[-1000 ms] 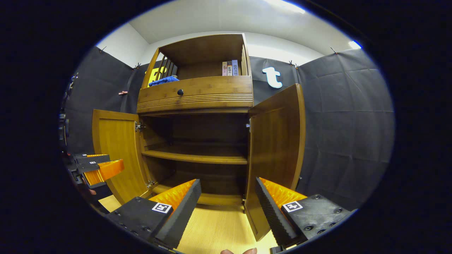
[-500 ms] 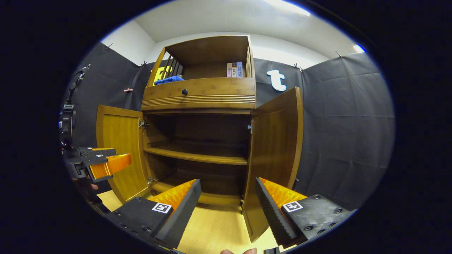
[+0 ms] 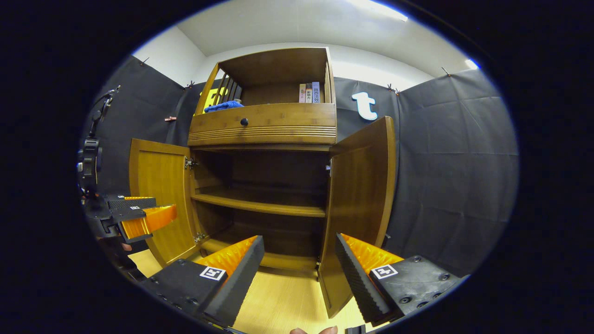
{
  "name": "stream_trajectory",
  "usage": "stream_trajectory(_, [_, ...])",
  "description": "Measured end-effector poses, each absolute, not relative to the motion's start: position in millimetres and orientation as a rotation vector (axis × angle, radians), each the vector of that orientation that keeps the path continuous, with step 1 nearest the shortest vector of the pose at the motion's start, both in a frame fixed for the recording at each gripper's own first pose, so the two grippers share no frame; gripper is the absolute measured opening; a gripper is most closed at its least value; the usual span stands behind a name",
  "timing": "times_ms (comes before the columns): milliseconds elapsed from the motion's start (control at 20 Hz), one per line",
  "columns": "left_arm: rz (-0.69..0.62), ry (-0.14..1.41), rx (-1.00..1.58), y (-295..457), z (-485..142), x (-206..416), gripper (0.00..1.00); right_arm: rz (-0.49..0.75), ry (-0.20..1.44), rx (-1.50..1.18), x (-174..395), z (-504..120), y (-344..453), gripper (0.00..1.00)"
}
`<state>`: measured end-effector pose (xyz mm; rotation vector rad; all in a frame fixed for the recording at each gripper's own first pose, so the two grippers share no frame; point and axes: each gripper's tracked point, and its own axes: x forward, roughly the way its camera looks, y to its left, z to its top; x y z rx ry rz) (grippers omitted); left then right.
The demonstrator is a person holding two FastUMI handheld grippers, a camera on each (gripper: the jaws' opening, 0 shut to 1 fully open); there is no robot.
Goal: Open the right door of the double-door shoe cabinet with the right hand, and open the left door with the left hand.
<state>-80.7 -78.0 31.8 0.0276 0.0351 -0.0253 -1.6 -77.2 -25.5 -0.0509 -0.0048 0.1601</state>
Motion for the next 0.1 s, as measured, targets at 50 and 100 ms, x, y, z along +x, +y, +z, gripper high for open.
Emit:
stream_trajectory(50, [-0.027,0.033,0.028,-78.1,32.8,-79.9,0.91,0.162,-0.005,-0.053,-1.6,-25.4,-76.2,0.98])
stream_trajectory(100, [-0.029,0.032,0.028,-78.2,33.3,-80.3,0.90,0.162,-0.004,-0.055,-1.2,-25.9,-76.5,0.98])
